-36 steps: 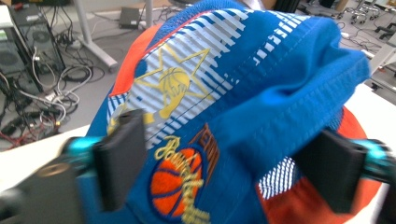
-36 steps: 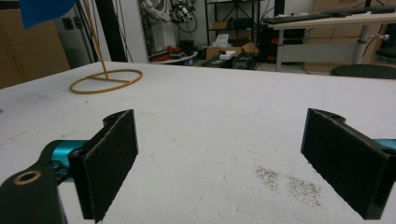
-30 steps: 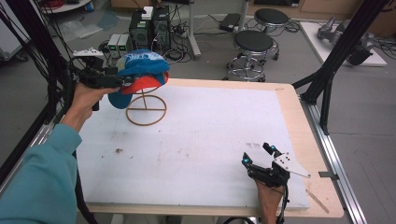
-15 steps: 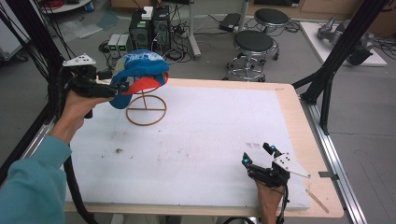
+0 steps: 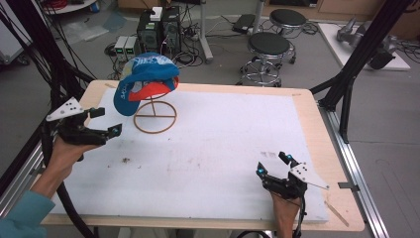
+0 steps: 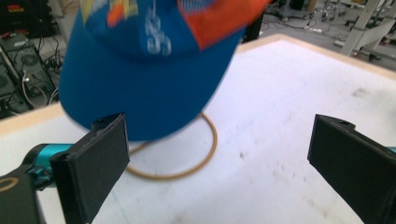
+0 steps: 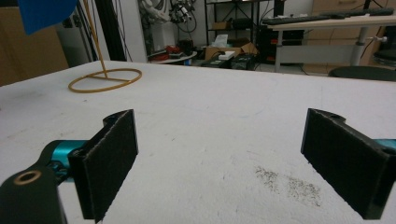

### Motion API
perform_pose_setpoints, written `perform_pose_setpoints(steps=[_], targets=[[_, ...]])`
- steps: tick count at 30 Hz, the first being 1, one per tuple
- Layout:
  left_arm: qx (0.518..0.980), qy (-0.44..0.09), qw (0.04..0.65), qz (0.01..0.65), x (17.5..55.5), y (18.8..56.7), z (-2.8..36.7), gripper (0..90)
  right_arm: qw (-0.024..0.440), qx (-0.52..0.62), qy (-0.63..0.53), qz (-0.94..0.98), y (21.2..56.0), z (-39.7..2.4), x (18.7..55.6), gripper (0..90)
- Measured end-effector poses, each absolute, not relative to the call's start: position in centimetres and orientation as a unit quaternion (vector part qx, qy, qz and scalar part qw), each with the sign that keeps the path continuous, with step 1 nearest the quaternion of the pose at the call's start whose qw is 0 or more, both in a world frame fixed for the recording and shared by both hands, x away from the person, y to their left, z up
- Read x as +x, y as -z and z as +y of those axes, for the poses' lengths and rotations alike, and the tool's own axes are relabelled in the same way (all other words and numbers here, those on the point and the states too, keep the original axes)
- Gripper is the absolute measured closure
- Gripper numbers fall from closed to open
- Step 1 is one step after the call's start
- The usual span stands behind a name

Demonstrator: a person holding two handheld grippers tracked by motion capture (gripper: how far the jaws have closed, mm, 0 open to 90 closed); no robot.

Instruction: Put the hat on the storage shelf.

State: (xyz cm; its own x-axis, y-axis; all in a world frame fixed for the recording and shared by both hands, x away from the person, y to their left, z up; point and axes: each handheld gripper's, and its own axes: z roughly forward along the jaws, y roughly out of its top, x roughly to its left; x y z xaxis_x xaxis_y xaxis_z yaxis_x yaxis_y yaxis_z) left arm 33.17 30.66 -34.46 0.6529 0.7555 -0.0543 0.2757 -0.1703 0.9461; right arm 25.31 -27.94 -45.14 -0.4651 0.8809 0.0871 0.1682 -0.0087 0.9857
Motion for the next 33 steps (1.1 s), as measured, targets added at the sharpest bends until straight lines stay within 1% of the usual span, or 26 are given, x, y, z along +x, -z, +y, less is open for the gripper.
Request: perform_pose_setpoints(steps=[9, 15, 19, 24, 33], targets=[[0.707, -0.227, 0.555, 0.375, 30.0, 40.1, 31.0, 5.9, 0.311, 0.413, -0.578, 0.631, 45.2, -27.9, 25.2, 9.9], [0.686, -0.253, 0.573, 0.371, 27.9, 42.9, 30.7, 5.9, 0.315, 0.412, -0.579, 0.629, 45.2, -27.9, 25.1, 9.9], [0.684, -0.253, 0.575, 0.371, 27.1, 44.6, 30.4, 5.9, 0.315, 0.411, -0.58, 0.629, 45.2, -27.9, 25.1, 9.9], [0.681, -0.252, 0.581, 0.368, 26.9, 44.9, 30.3, 6.8, 0.316, 0.41, -0.581, 0.629, 45.2, -27.9, 25.1, 9.9], [0.671, -0.274, 0.587, 0.361, 26.4, 45.0, 30.3, 6.9, 0.308, 0.416, -0.584, 0.625, 45.2, -28.1, 25.2, 9.9]])
